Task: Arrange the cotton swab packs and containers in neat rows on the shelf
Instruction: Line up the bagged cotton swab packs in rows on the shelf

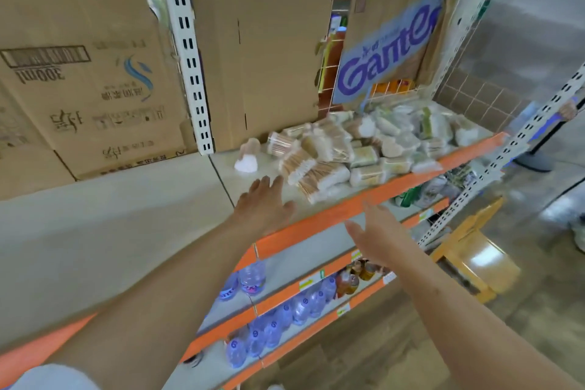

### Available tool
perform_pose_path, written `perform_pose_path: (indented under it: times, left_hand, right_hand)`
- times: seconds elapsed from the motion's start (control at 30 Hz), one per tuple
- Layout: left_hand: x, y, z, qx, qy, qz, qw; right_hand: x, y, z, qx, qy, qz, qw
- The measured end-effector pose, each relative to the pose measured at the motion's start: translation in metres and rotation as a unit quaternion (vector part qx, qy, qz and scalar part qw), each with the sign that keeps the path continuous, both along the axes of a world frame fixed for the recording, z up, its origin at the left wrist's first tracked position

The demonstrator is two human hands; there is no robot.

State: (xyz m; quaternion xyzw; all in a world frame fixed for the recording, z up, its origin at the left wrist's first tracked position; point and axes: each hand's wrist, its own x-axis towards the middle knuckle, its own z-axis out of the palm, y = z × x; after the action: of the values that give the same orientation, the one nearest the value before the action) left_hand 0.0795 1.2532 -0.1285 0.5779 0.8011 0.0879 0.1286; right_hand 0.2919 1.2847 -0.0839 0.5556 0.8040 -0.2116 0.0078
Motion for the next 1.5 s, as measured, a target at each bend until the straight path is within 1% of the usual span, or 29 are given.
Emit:
perform_pose_path:
  times: [0.07, 0.2, 0.27, 0.37, 0.47, 0.53, 0.6, 0.67, 0.73, 0.83, 0.9, 0.97, 1.03, 1.1, 1.2, 1.27, 1.43, 1.5]
  left_hand:
    - [-0.004, 0.021, -0.001, 0.026, -0.047, 0.019, 0.998]
    - [-0.017, 0.057, -0.004, 0.071, -0.116, 0.06, 0.989]
    - [-0.021, 0.068, -0.005, 0.062, -0.157, 0.107, 0.98]
    - [-0.022, 0.081, -0.007, 0.033, -0.195, 0.182, 0.963]
    - [-0.015, 0.091, -0.009, 0.033, -0.24, 0.224, 0.944]
    - [-0.011, 0.095, -0.009, 0.045, -0.3, 0.261, 0.916]
    - [-0.009, 0.097, -0.012, 0.07, -0.365, 0.31, 0.875]
    - [-0.007, 0.098, -0.012, 0.098, -0.411, 0.346, 0.838]
    - [-0.007, 0.1, -0.013, 0.114, -0.443, 0.357, 0.814]
    - [-0.001, 0.093, -0.008, 0.139, -0.51, 0.348, 0.774]
    - [0.003, 0.086, -0.005, 0.154, -0.533, 0.349, 0.755]
    - [0.006, 0.076, -0.002, 0.172, -0.547, 0.364, 0.734]
    - [0.008, 0.064, -0.002, 0.193, -0.548, 0.392, 0.714]
    - [0.01, 0.051, -0.004, 0.226, -0.536, 0.425, 0.694]
    - [0.014, 0.027, -0.006, 0.28, -0.509, 0.469, 0.665]
    - [0.017, 0.009, -0.008, 0.299, -0.489, 0.486, 0.66]
    - [0.018, -0.025, -0.009, 0.339, -0.459, 0.511, 0.643]
    - [0.017, -0.037, -0.007, 0.356, -0.442, 0.512, 0.645]
  right_hand:
    - [-0.008, 0.024, 0.002, -0.002, 0.007, 0.005, 1.0]
    - [-0.033, 0.066, -0.005, -0.001, 0.052, 0.002, 0.999]
    - [-0.046, 0.077, -0.012, 0.005, 0.067, -0.004, 0.998]
    - [-0.061, 0.091, -0.022, 0.022, 0.103, -0.046, 0.993]
    - [-0.067, 0.104, -0.033, 0.042, 0.144, -0.08, 0.985]
    - [-0.069, 0.11, -0.036, 0.03, 0.165, -0.089, 0.982]
    - [-0.07, 0.115, -0.035, 0.002, 0.199, -0.101, 0.975]
    - [-0.07, 0.12, -0.033, -0.038, 0.246, -0.114, 0.962]
    - [-0.068, 0.125, -0.029, -0.079, 0.283, -0.117, 0.948]
    - [-0.06, 0.13, -0.025, -0.137, 0.326, -0.102, 0.93]
    - [-0.054, 0.132, -0.024, -0.168, 0.351, -0.094, 0.916]
    - [-0.052, 0.133, -0.024, -0.195, 0.371, -0.086, 0.904]
    - [-0.054, 0.131, -0.026, -0.213, 0.376, -0.066, 0.899]
    - [-0.06, 0.127, -0.028, -0.228, 0.384, -0.043, 0.894]
    - [-0.069, 0.117, -0.035, -0.269, 0.401, -0.023, 0.876]
    - [-0.073, 0.11, -0.041, -0.291, 0.405, -0.013, 0.867]
    - [-0.081, 0.094, -0.045, -0.29, 0.417, 0.007, 0.862]
    - [-0.087, 0.087, -0.043, -0.274, 0.409, 0.035, 0.87]
